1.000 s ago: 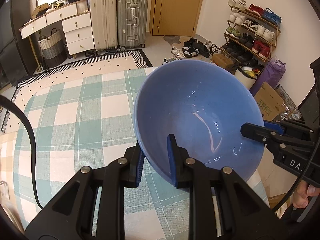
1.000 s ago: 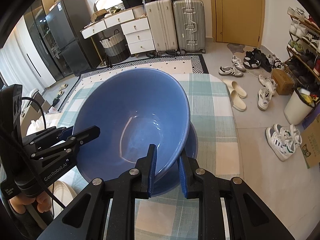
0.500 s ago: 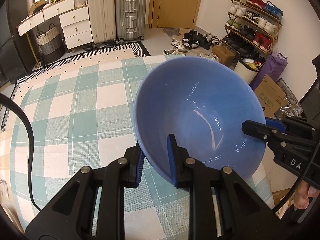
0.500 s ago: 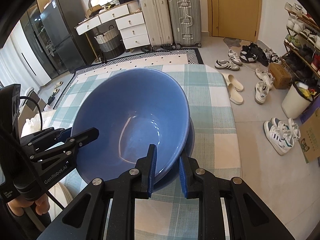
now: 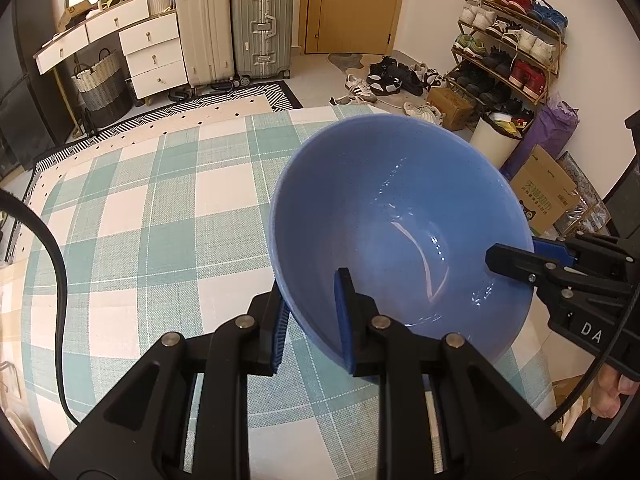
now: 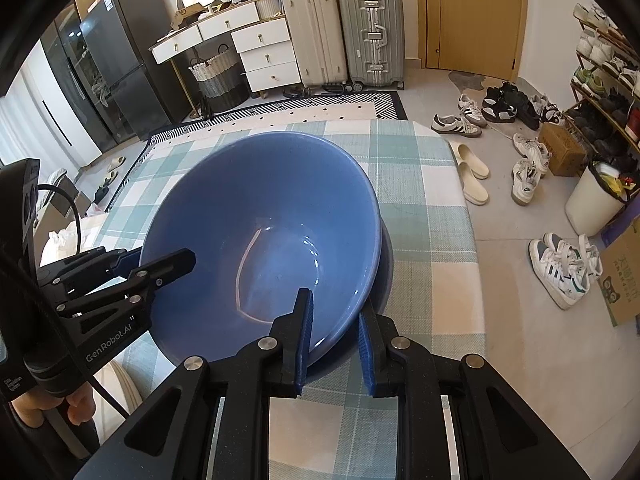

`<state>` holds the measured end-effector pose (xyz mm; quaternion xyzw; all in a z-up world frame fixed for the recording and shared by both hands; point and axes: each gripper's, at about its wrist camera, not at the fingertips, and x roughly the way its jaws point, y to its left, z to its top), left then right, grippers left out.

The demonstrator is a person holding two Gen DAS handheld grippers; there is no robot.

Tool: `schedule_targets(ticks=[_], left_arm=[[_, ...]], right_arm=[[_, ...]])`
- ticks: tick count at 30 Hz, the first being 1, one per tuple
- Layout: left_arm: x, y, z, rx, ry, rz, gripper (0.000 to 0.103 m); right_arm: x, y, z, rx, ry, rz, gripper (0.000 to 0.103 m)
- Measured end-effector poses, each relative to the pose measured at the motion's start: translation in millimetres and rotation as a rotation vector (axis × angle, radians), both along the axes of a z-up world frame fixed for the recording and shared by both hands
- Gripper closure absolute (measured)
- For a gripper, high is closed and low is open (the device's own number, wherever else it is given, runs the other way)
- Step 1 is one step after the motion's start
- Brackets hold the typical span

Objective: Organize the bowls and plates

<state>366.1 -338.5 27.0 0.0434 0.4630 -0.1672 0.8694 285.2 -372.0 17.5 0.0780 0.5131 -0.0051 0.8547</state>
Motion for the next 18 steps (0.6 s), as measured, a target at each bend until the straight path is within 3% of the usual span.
schedule_targets(ticks=[7, 11, 15, 18], left_arm=[[2, 2, -10, 0.009, 0.025, -0.007, 0.084], [6, 6, -14, 0.0, 0.022, -0.002, 0.061], [10, 11, -11, -0.02, 0.014, 0.001, 0.048], [8, 15, -7, -0.03, 0.003, 0.007, 0.038]], right_arm=[[-3, -2, 0, -0.021, -0.001, -0.008, 0.082], [-5, -5, -1, -0.031, 0.007, -0.015, 0.082], [-7, -7, 1, -0.02, 0.002, -0.022, 0.079], [-11, -8, 7, -0.006, -0.023, -0.023, 0.064]])
